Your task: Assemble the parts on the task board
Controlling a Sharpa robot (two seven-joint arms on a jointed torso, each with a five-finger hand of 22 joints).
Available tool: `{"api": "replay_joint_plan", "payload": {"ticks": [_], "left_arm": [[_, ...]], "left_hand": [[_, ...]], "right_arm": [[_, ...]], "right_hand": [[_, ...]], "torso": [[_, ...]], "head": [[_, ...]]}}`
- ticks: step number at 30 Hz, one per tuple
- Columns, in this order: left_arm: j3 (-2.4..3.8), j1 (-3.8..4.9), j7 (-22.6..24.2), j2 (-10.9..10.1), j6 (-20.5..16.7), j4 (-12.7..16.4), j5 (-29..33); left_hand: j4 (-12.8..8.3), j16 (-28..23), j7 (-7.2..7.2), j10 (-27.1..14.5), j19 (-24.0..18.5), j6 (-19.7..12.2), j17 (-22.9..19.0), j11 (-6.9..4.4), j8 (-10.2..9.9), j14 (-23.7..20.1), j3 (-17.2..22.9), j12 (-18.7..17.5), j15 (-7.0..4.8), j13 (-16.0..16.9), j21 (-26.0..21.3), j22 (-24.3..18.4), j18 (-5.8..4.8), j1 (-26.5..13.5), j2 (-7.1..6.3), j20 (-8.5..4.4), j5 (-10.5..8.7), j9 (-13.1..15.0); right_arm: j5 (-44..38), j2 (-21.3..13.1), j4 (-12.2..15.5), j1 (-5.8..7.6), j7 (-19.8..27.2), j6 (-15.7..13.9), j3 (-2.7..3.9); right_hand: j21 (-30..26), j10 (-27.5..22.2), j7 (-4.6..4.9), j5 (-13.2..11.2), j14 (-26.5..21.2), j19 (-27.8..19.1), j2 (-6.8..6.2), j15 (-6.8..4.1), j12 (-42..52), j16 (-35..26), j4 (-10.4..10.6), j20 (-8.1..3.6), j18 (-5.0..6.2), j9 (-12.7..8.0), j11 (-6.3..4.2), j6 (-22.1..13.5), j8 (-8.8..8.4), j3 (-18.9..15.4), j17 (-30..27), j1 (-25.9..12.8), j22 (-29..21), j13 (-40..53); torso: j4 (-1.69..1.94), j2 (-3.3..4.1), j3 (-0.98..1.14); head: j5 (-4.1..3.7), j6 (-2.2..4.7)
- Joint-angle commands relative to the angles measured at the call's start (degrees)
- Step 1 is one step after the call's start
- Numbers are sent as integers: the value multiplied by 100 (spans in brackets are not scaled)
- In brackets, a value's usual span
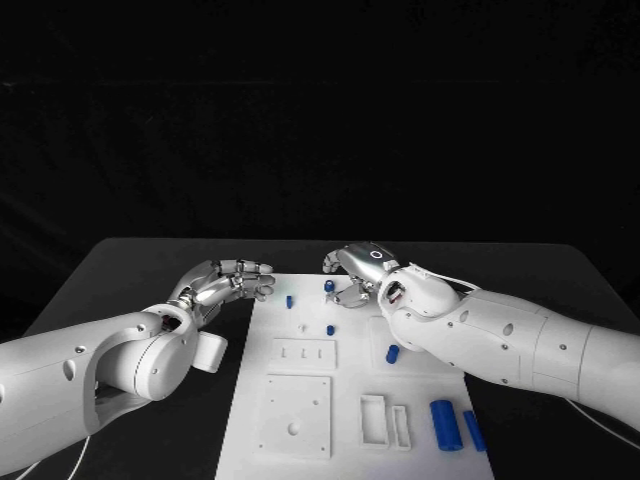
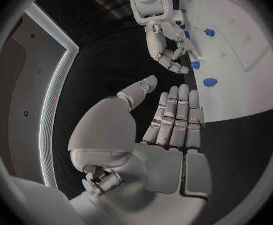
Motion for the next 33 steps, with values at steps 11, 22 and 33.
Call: {"api": "replay_joint_plan", "payload": {"ticks": [11, 22, 33], "left_arm": [[5, 22, 42, 22, 54, -135, 13], [3, 20, 49, 35, 110, -193, 13], [3, 19, 47, 59, 156, -220, 13]], "left_hand": [[-5, -42, 31, -19, -44, -13, -7, 43, -33, -46, 35, -31, 8, -7, 26, 10, 63, -30, -40, 17, -28, -7], [-4, -42, 31, -17, -46, -14, -8, 43, -33, -47, 39, -34, 8, -7, 27, 10, 64, -25, -37, 18, -27, -7], [-3, -42, 31, -16, -47, -14, -8, 43, -34, -48, 43, -37, 9, -6, 28, 10, 64, -22, -33, 19, -27, -7]], "right_arm": [[618, -797, 770, 111, 173, 104, 346], [741, -1443, 911, 228, 180, 863, 351], [889, -1324, 519, 227, 188, 1457, 350]], "right_hand": [[-55, 242, 40, 113, -11, 18, 29, -47, 98, 68, 42, 9, 358, 1, -77, 49, 52, -167, -27, 96, 65, -95], [-83, 1258, -42, -9, -25, -9, 149, -398, 549, 38, -74, -28, 358, 12, -437, 233, 135, -264, -54, 168, 89, 227], [292, 1041, -318, 242, 34, 255, 237, -631, 4669, 428, -191, -236, 358, -25, -736, 200, -10, -896, 424, 9, 153, 4961]], "torso": [[-113, -56, 56], [-211, -116, 112], [-209, -114, 132]], "head": [[43, 96], [36, 101], [6, 92]]}}
